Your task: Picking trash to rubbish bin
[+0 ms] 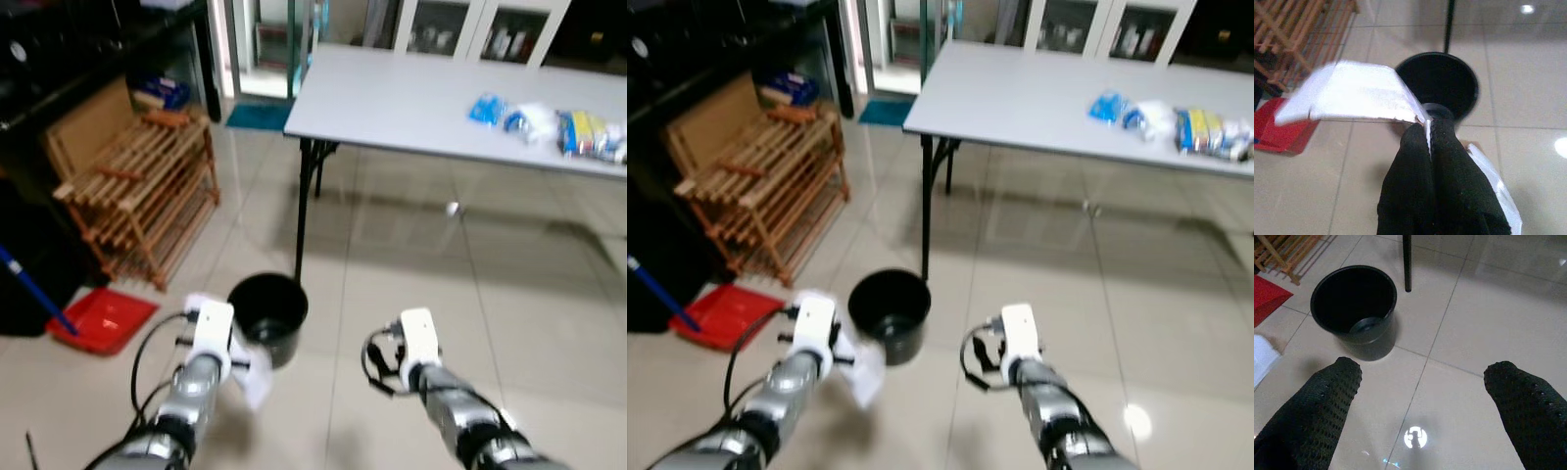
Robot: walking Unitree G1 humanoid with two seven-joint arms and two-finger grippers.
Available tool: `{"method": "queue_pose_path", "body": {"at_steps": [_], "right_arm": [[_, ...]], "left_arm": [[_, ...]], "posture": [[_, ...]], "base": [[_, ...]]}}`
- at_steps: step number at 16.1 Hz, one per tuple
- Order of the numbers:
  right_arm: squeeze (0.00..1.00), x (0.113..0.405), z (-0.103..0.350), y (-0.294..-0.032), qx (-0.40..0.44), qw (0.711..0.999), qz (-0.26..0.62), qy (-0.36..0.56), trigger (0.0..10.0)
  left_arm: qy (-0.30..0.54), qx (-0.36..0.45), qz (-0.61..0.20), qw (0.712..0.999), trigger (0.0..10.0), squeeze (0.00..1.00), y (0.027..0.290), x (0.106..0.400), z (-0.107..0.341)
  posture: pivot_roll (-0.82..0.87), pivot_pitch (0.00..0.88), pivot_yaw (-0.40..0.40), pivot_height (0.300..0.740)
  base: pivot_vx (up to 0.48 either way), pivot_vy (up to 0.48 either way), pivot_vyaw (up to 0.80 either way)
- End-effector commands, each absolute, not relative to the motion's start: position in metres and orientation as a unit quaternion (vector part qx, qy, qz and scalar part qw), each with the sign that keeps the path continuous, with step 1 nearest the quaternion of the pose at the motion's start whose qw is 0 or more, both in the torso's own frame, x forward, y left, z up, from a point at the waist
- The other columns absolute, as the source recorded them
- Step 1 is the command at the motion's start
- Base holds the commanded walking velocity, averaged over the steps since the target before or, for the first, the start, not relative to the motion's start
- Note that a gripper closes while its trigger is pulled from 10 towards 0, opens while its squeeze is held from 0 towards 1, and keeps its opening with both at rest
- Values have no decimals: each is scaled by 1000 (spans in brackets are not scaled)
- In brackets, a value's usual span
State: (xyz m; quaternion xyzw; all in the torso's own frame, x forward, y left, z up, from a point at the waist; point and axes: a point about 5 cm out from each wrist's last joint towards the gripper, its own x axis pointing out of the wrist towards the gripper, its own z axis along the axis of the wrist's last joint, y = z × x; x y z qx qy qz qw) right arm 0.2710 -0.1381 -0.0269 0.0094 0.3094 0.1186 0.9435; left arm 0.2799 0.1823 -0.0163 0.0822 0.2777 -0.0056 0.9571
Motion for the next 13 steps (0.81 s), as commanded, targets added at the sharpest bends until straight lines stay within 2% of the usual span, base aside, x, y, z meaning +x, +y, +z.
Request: {"method": "queue_pose_path", "body": {"at_steps": [1, 3, 13], "right_arm": [[0, 271, -27, -126, 21, 942, 131, 309, 10000], [0, 271, -26, -126, 21, 941, 132, 310, 10000], [0, 273, -25, -126, 23, 944, 130, 303, 10000]], "left_arm": [[280, 88, 13, 956, 10000, 0, 195, 279, -15], [279, 88, 14, 956, 10000, 0, 195, 279, -15], [279, 87, 12, 956, 10000, 0, 194, 280, -15]], "posture": [[24, 37, -44, 740], [24, 38, -44, 740], [24, 44, -43, 740]], "base": [[394, 0, -513], [277, 0, -800], [313, 0, 0]]}}
